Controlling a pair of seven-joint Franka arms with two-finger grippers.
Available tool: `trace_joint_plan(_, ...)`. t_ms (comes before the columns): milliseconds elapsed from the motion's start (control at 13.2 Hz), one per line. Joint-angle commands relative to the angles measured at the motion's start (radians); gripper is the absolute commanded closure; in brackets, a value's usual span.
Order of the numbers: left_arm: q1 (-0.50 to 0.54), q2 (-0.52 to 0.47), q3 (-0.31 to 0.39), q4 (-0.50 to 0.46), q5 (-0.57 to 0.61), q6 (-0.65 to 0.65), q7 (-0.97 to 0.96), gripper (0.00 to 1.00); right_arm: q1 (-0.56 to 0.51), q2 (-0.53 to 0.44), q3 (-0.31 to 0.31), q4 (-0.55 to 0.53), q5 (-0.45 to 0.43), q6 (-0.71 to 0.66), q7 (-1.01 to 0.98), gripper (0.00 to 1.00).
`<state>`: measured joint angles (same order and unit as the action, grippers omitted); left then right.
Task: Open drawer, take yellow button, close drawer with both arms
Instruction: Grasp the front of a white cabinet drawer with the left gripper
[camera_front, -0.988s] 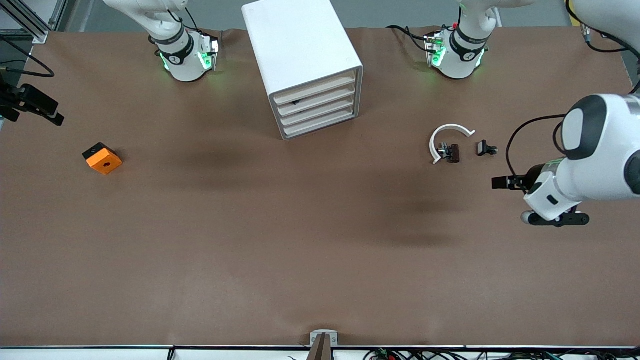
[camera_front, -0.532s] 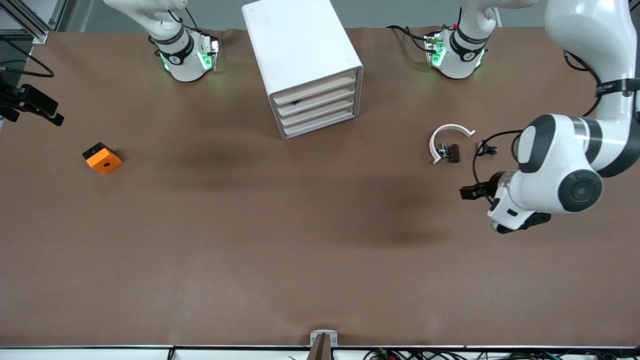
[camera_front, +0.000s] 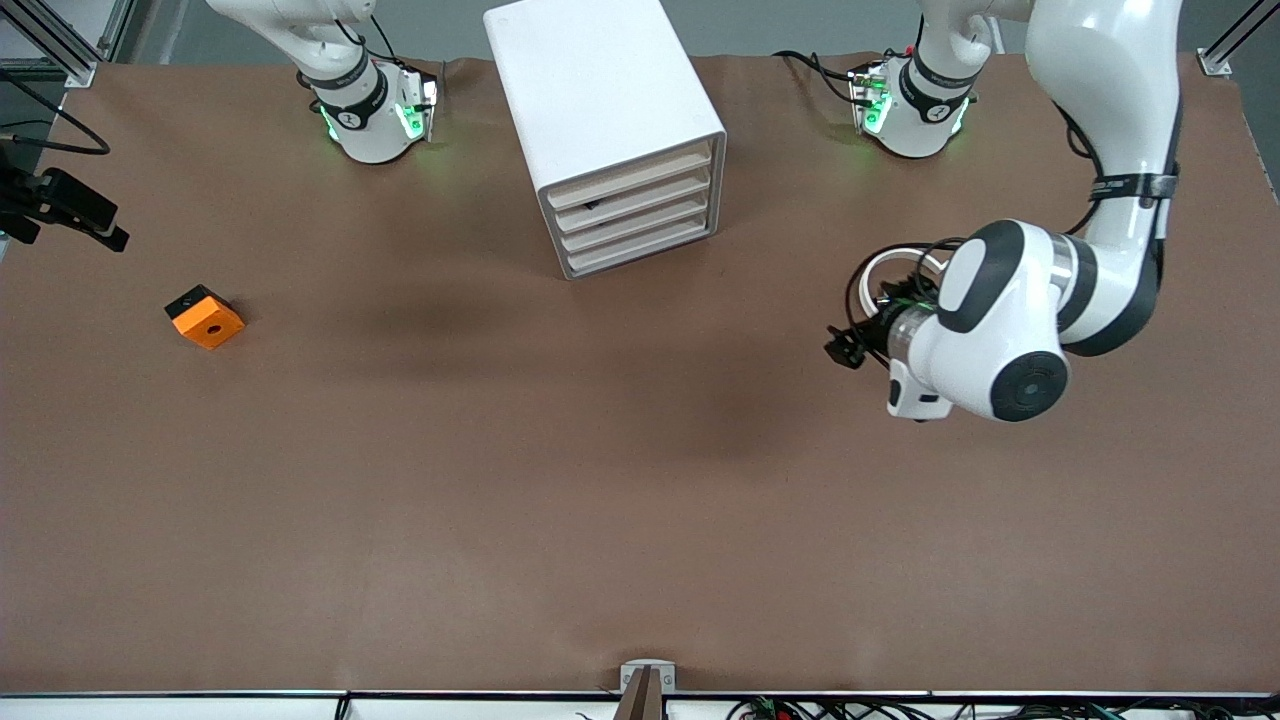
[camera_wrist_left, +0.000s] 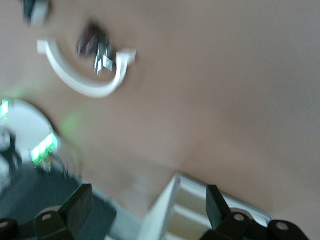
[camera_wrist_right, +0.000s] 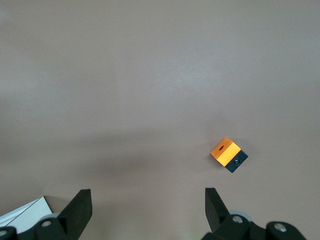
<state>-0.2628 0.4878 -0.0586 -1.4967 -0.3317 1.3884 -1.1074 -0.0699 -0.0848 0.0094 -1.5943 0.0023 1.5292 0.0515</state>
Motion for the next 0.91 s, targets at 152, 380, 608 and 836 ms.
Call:
trace_joint_plan(152, -0.004, 0.078, 0.002, 0.065, -0.199, -0.074, -0.441, 0.0, -0.004, -0.018, 0.006, -0.018, 0.002, 0.009, 0.008, 0.0)
trace_joint_plan(380, -0.01, 0.153, 0.0, 0.065, -0.321, -0.074, -0.761, 0.0, -0.004, -0.018, 0.006, -0.018, 0.002, 0.008, 0.008, 0.0)
trace_joint_plan(608, -0.015, 0.186, -0.032, 0.064, -0.407, -0.074, -0.978, 0.0, -0.007, -0.018, 0.006, -0.018, 0.002, 0.005, 0.008, 0.0)
trace_joint_plan(836, -0.015, 0.21, -0.096, 0.061, -0.473, -0.103, -1.084, 0.0, -0.007, -0.018, 0.006, -0.018, 0.002, -0.001, 0.008, 0.0)
